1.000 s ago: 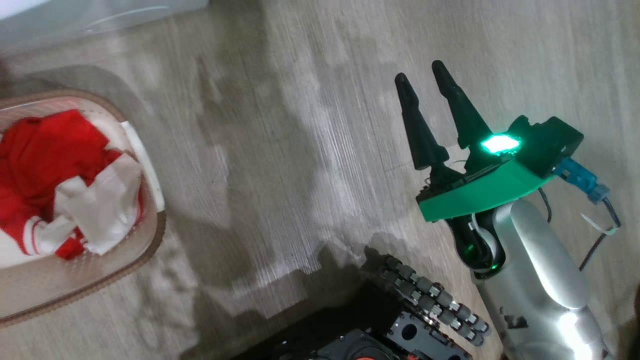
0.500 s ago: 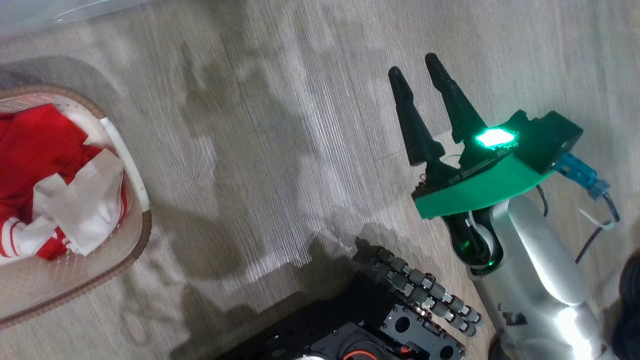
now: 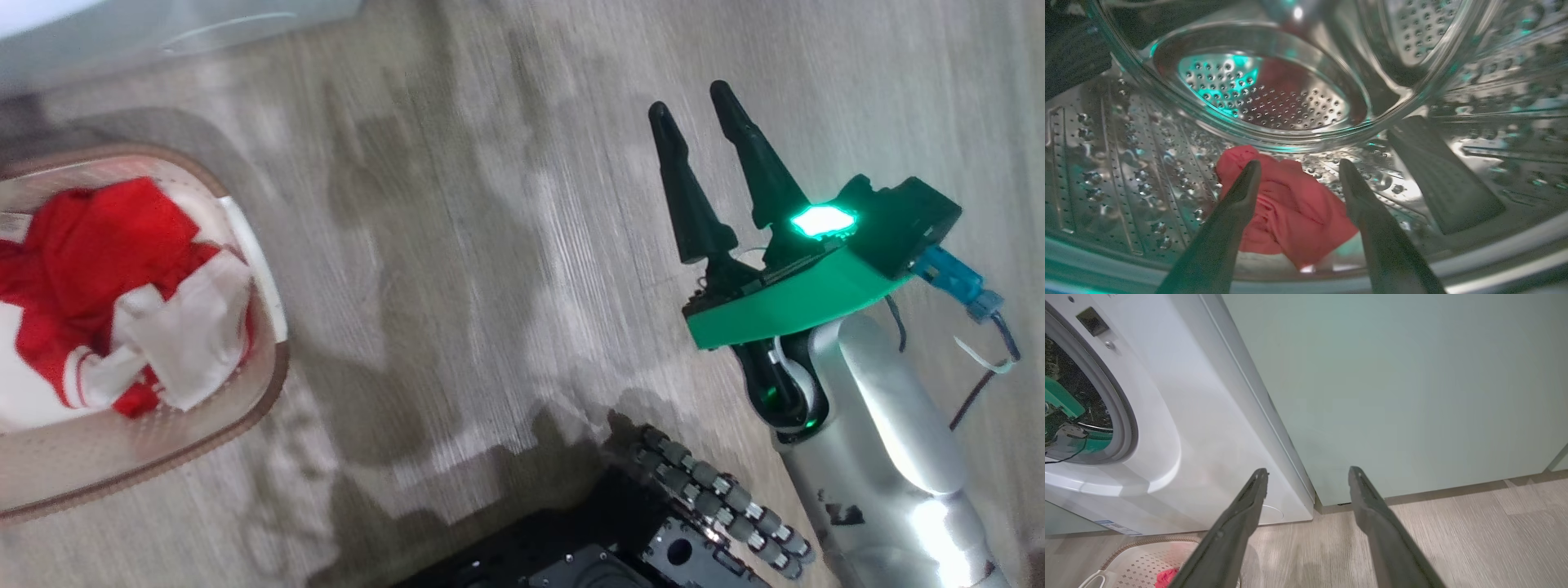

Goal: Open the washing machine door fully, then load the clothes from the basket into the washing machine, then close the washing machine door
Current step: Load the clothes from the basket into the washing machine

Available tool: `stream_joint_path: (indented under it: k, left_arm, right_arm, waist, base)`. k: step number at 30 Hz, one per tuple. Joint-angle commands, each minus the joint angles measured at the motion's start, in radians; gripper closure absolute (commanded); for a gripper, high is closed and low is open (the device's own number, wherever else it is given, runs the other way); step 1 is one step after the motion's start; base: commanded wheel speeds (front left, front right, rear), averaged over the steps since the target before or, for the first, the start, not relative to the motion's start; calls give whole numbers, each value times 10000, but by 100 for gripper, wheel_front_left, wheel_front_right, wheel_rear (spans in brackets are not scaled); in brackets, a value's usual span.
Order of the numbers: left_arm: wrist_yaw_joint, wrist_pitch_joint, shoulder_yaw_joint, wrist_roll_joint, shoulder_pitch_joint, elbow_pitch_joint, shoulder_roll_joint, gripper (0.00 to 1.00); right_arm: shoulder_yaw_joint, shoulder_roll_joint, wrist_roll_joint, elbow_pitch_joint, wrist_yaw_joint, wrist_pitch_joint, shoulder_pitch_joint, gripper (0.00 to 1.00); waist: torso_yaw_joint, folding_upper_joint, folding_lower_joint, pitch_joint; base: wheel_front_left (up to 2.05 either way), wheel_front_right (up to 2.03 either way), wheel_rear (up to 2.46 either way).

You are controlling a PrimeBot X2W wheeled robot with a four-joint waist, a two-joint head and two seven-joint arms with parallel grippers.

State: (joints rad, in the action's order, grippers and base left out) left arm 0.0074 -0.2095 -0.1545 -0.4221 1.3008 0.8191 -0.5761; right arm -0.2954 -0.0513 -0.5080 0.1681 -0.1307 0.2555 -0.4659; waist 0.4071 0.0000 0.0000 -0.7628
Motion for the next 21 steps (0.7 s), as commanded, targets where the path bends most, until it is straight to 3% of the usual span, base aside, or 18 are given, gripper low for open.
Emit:
stream_joint_path:
  k: [1, 7, 21]
  left_arm:
    - [82, -77, 162, 3, -98, -379, -389, 0]
    - [335, -451, 495, -370, -1702, -1869, 277, 0]
    - [1380, -520, 1368, -87, -6861, -7935, 1534, 0]
  right_arm:
    - [-79, 11, 69, -221, 0, 62, 293, 0]
    - [213, 11, 494, -151, 0, 62, 450, 0]
    - [931, 11, 1588, 81, 0, 63, 618, 0]
  waist:
    - [-183, 0, 0, 192]
    - [-740, 0, 0, 755]
    - [-2237, 0, 0, 1927]
  base:
    - [0, 0, 0]
    - [0, 0, 0]
    - [0, 0, 0]
